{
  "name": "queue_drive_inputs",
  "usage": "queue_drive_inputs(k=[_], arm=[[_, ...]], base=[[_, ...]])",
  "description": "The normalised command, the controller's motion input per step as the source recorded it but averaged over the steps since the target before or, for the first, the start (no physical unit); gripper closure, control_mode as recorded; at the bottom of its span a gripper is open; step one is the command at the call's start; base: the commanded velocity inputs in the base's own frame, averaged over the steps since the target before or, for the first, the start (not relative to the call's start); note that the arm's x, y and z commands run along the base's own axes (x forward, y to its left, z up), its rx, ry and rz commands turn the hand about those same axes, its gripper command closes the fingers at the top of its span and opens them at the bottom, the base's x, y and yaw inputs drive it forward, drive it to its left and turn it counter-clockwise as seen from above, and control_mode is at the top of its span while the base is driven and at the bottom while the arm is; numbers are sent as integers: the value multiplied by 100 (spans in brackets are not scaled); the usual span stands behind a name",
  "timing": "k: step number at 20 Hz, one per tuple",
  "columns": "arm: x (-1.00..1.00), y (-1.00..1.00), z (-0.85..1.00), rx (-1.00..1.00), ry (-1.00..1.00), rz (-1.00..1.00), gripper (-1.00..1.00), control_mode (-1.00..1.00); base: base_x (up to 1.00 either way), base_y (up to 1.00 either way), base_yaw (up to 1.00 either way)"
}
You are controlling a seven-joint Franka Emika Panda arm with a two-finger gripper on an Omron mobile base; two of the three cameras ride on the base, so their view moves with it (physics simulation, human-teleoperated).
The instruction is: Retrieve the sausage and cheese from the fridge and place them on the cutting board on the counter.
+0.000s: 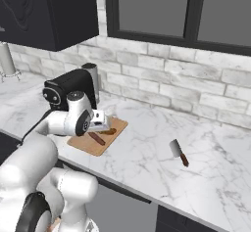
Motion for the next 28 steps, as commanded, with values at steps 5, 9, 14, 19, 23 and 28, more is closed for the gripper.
queue_drive_inputs(k=[5,9,14,19,23,28], arm=[[-71,-18,19,15,-15,-14,-100,-100],[-63,-8,4,29,-16,-2,-100,-100],[-56,3,6,11,-21,-9,-100,-100],[-34,5,24,0,0,-9,-100,-100],[-10,5,9,-3,3,-2,-100,-100],[0,0,0,0,0,0,-100,-100]], base=[[0,0,0],[0,0,0],[0,0,0],[0,0,0],[0,0,0],[0,0,0]])
